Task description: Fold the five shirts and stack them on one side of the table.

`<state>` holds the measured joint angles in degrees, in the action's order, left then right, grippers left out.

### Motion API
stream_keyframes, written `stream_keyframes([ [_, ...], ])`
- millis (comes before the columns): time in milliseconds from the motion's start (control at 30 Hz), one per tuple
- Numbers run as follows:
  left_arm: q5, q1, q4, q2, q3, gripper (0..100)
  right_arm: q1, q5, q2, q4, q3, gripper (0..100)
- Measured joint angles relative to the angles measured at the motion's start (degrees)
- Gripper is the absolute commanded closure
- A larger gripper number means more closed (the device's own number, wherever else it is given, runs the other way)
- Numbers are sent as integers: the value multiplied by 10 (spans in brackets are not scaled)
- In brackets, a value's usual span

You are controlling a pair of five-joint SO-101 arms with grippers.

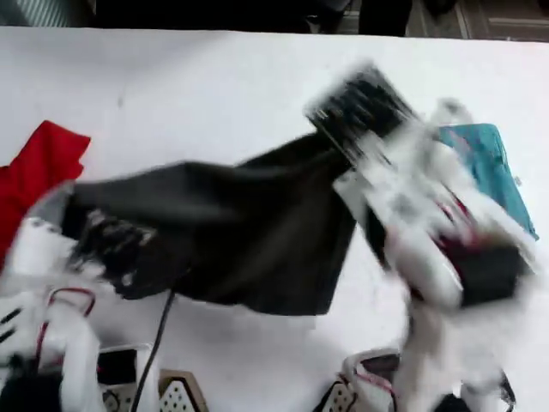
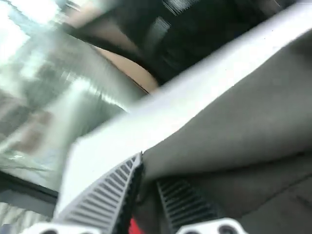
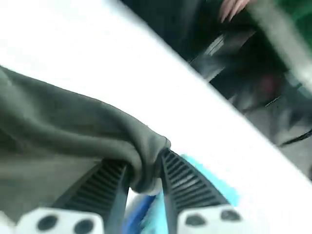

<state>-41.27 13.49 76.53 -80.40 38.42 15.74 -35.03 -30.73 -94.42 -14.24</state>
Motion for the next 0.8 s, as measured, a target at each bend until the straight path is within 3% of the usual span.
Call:
stream_keyframes([
  [133, -69, -24, -17, 7, 143, 977, 24, 0, 29, 112, 231, 980],
  [267, -72, -24, -126, 84, 275, 977, 25, 0, 100, 261, 355, 980],
  [400, -26, -25, -271, 166, 302, 977, 26, 1, 177, 371, 360, 980],
  [600, 67, -27, -470, 329, 261, 977, 5, 45, 261, 423, 292, 980],
  [733, 111, -27, -535, 460, 183, 965, 3, 54, 324, 426, 226, 966],
  [800, 127, -27, -538, 524, 135, 917, 4, 54, 353, 418, 198, 896],
])
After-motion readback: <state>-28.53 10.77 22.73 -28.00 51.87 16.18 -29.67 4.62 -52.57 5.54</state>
